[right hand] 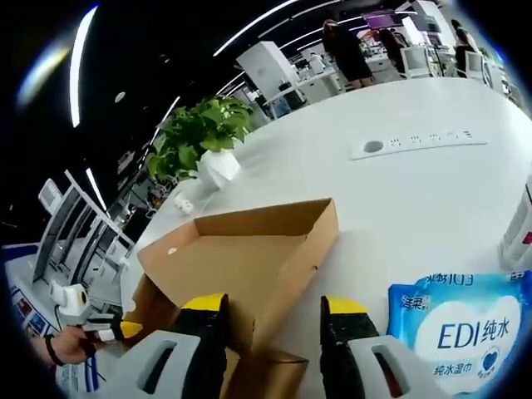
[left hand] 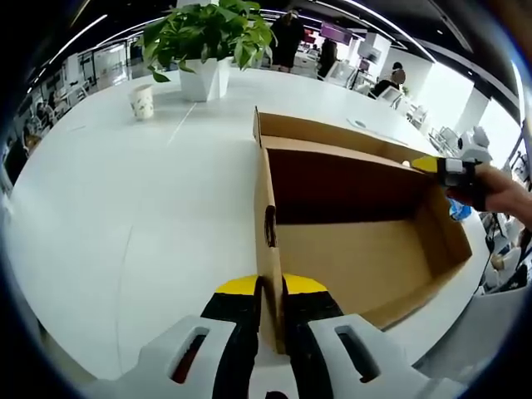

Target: Operate the shoe box by opening the lid, removing the specified soft item, and placing it in the target area until the item is outside and the box remains undamaged.

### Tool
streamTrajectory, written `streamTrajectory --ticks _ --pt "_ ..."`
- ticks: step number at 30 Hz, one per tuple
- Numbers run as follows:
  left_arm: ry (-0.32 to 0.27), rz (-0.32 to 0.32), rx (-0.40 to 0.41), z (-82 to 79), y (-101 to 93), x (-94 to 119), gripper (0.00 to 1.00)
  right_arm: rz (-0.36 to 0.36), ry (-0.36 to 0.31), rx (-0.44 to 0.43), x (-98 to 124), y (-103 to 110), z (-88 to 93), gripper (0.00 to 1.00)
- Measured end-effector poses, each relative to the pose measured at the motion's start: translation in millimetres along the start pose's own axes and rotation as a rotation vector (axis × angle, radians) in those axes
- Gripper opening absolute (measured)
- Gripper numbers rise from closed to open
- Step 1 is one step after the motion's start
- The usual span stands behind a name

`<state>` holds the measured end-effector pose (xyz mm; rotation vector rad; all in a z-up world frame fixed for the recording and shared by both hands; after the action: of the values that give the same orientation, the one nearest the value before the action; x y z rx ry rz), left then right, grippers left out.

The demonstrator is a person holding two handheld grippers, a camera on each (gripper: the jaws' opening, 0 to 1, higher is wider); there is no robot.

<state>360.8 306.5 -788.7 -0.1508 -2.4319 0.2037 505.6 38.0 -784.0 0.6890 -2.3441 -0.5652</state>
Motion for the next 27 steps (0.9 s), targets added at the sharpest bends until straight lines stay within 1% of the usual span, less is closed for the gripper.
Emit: streamTrajectory --ticks 6,11,19,23,27 --pt "-0.007 -0.002 0.003 0.0 0.2 -0.4 0.07 0.019 0.006 -0.011 -6.3 -2.9 -2.0 0.38" --pt "-0.009 -0.002 0.005 0.0 0.2 -0.2 0.07 0.025 0.015 -0.020 -7.1 -2.5 -2.2 0.34" --pt "-0.021 0.003 0.016 0.0 1.6 -0.6 0.07 0.046 0.018 -0.022 -12.2 -8.6 -4.7 0.31" --pt "-0.025 0.008 0.020 -0.3 2.7 -1.3 0.07 0.051 0.038 -0.025 -16.8 -9.1 -4.0 0.31" --pt "-0.030 0.012 0.034 -0.2 3.0 -1.9 0.08 0.078 0.044 -0.012 -20.8 -8.6 -7.9 0.29"
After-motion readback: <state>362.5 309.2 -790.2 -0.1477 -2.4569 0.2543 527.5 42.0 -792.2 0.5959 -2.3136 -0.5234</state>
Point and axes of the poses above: the point that each gripper's makers call its tool centre point, and the gripper's own axes: x roughly backward along the fingers, y roughly to its left, z roughly out of its underside, the point moved 1 cm from there along x, roughly backward along the fingers, and after that the axes turned 11 degrees about -y, right-handed, at the moved point
